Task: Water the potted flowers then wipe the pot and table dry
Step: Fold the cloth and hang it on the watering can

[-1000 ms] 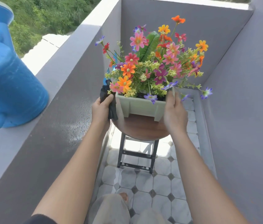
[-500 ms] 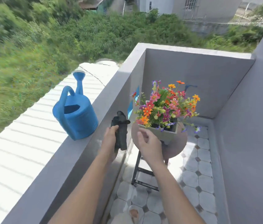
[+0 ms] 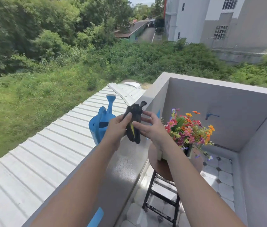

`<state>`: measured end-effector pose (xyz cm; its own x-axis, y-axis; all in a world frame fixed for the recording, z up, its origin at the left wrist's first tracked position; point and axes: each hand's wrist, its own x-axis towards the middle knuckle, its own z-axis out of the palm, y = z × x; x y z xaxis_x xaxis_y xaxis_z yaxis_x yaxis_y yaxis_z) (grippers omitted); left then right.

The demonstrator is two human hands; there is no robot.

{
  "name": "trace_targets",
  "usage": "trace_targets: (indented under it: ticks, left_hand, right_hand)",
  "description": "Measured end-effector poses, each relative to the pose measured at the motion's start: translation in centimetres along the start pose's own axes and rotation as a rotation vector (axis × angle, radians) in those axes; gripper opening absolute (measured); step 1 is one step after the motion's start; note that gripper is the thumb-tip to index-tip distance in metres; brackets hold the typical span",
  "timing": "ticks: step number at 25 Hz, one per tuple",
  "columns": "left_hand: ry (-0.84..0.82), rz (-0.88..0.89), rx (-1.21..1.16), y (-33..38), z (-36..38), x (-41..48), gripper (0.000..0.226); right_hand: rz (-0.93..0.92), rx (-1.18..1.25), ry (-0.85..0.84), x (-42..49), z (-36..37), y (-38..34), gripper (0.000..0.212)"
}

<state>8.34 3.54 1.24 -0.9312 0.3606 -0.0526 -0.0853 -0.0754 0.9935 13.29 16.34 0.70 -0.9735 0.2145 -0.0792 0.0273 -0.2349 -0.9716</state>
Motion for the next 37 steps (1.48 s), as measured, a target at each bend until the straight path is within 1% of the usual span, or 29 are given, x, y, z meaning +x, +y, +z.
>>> trace_targets:
  ticks: [2, 4, 6, 8, 9, 10, 12, 14, 15, 16, 17, 18, 21, 22, 25, 27, 29, 30, 31, 32, 34, 35, 36, 37]
  left_hand:
    - [-0.021, 0.017, 0.033, 1.0, -1.1, -0.1, 0.028]
    - [-0.014, 0.03, 0.036, 2.0, -2.1, 0.3, 0.022]
    - [0.019, 0.022, 0.051, 2.7, -3.1, 1.3, 0.015]
    - [-0.001, 0.044, 0.093, 3.1, -4.0, 2.1, 0.02]
    - [-0.032, 0.088, 0.132, 3.1, -4.5, 2.4, 0.026]
    - [-0.072, 0.152, 0.204, 3.0, -4.9, 2.7, 0.03]
    - [-0.176, 0.345, 0.46, 2.7, -5.5, 3.1, 0.039]
    - [-0.235, 0.591, 0.772, 2.2, -5.2, 3.6, 0.05]
    - [-0.244, 0.692, 0.875, 2.0, -4.9, 4.0, 0.054]
    - [-0.248, 0.755, 0.919, 1.8, -4.5, 4.3, 0.055]
    - [-0.256, 0.774, 0.902, 1.6, -4.2, 4.7, 0.053]
    - [-0.268, 0.741, 0.842, 1.6, -4.1, 4.9, 0.05]
    - [-0.242, 0.43, 0.571, 2.3, -3.8, 5.9, 0.032]
    - [-0.184, 0.421, 0.559, 2.4, -3.6, 6.0, 0.027]
    - [0.01, 0.635, 0.617, 1.9, -2.0, 5.7, 0.023]
    - [0.04, 0.764, 0.651, 1.5, -1.4, 5.6, 0.022]
    - [0.02, 0.81, 0.667, 1.7, -1.5, 5.7, 0.02]
    - [0.034, 0.824, 0.7, 1.8, -1.6, 6.0, 0.017]
    - [0.066, 0.816, 0.728, 2.1, -1.7, 6.1, 0.015]
    - [0.106, 0.763, 0.736, 2.3, -1.6, 6.3, 0.015]
    - [0.16, 0.588, 0.694, 3.4, -1.3, 6.8, 0.018]
    - [0.157, 0.525, 0.682, 4.2, -1.2, 7.3, 0.019]
    - [0.143, 0.497, 0.702, 5.1, -1.3, 7.9, 0.02]
    - [0.124, 0.493, 0.753, 6.2, -1.5, 8.3, 0.021]
  right_hand:
    - [0.002, -0.029, -0.038, 0.3, 1.2, -0.1, 0.065]
    - [0.009, 0.042, -0.05, 0.9, 2.2, 0.1, 0.059]
    - [0.034, 0.23, -0.077, 1.7, 2.9, 0.4, 0.049]
    - [0.048, 0.412, -0.11, 2.6, 3.3, 0.5, 0.041]
    - [0.041, 0.463, -0.104, 3.0, 3.5, 0.1, 0.036]
    - [0.027, 0.485, -0.086, 3.3, 3.5, -0.4, 0.031]
    - [0.011, 0.464, -0.049, 3.8, 3.4, -1.5, 0.022]
    - [0.012, 0.431, -0.036, 4.0, 2.4, -2.3, 0.021]
    - [0.026, 0.429, -0.031, 4.1, 2.0, -2.6, 0.021]
    - [0.043, 0.439, -0.024, 4.2, 1.7, -2.7, 0.021]
    - [0.064, 0.455, -0.012, 4.3, 1.5, -2.7, 0.022]
    - [0.078, 0.473, -0.008, 4.2, 1.4, -2.8, 0.022]
    - [0.085, 0.53, -0.005, 4.1, 1.2, -2.8, 0.023]
    - [0.07, 0.545, 0.0, 4.1, 1.2, -2.9, 0.023]
    - [0.027, 0.599, 0.04, 4.4, 1.5, -3.3, 0.024]
    - [0.007, 0.634, 0.059, 4.7, 1.6, -3.5, 0.023]
    - [-0.006, 0.655, 0.057, 4.7, 1.4, -3.4, 0.023]
    - [0.01, 0.634, 0.054, 4.9, 1.3, -3.2, 0.021]
    - [0.057, 0.535, 0.079, 5.1, 1.4, -3.3, 0.019]
    - [0.132, 0.34, 0.14, 5.4, 1.6, -3.3, 0.026]
    - [0.317, -0.22, 0.322, 5.7, 1.8, -3.1, 0.072]
    - [0.273, -0.413, 0.415, 5.7, 1.8, -3.1, 0.084]
    - [0.114, -0.505, 0.446, 5.6, 1.7, -3.0, 0.085]
    - [-0.084, -0.514, 0.408, 5.3, 1.9, -3.2, 0.083]
